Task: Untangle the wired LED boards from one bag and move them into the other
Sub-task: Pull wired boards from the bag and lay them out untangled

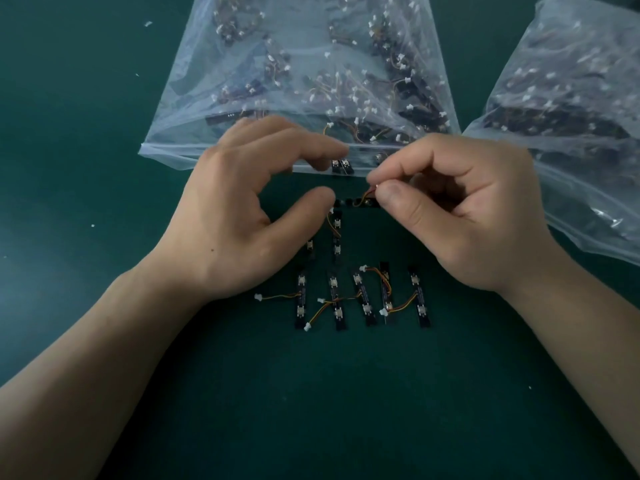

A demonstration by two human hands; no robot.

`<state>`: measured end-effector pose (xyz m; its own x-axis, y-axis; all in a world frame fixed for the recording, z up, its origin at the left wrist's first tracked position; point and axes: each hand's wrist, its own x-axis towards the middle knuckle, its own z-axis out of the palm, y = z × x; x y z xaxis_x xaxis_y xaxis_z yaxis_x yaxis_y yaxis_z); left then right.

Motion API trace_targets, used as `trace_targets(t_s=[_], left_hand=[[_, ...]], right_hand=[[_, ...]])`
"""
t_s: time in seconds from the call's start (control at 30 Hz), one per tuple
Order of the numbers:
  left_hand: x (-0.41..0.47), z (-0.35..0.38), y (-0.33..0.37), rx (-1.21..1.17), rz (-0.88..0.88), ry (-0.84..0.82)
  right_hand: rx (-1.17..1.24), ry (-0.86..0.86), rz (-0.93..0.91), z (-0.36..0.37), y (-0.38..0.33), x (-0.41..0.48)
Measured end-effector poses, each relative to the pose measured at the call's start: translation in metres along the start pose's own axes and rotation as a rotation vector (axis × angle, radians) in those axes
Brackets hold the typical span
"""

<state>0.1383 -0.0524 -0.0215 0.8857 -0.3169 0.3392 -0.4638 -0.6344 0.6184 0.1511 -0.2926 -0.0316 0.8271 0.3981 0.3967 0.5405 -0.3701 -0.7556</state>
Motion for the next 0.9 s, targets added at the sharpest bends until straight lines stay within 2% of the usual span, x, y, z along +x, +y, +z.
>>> trace_targets(t_s=[0.13, 0.27, 0.47, 0.57, 0.73, 0.9], left_hand=[[-0.0013, 0.0043, -0.0015, 0.033, 0.084, -0.087], [-0.0018, 0.0056, -0.0011, 0.031, 0.084, -0.072], [-0.0001, 0.0040, 0.0003, 0.030, -0.096, 0.064], [0.0010, 0.0012, -0.0005, 0.010, -0.138, 0.080], [-0.0023, 0.0048, 0.0051, -0.005, -0.046, -0.016], [-0.0034, 0.0049, 0.0027, -0.004, -0.001, -0.039]], right_hand=[[0.028, -0.007, -0.008, -0.0004, 0.0003, -0.0003], [-0.001, 0.021, -0.002, 0.0010, 0.0002, -0.0004], [-0.106, 0.068, -0.010, 0.0054, -0.0020, 0.0017], [-0.101, 0.072, 0.025, 0.0054, -0.0025, 0.0026], [-0.137, 0.047, 0.005, 0.0065, -0.0082, 0.0047], [-0.117, -0.006, 0.028, 0.0056, -0.0049, 0.0040]])
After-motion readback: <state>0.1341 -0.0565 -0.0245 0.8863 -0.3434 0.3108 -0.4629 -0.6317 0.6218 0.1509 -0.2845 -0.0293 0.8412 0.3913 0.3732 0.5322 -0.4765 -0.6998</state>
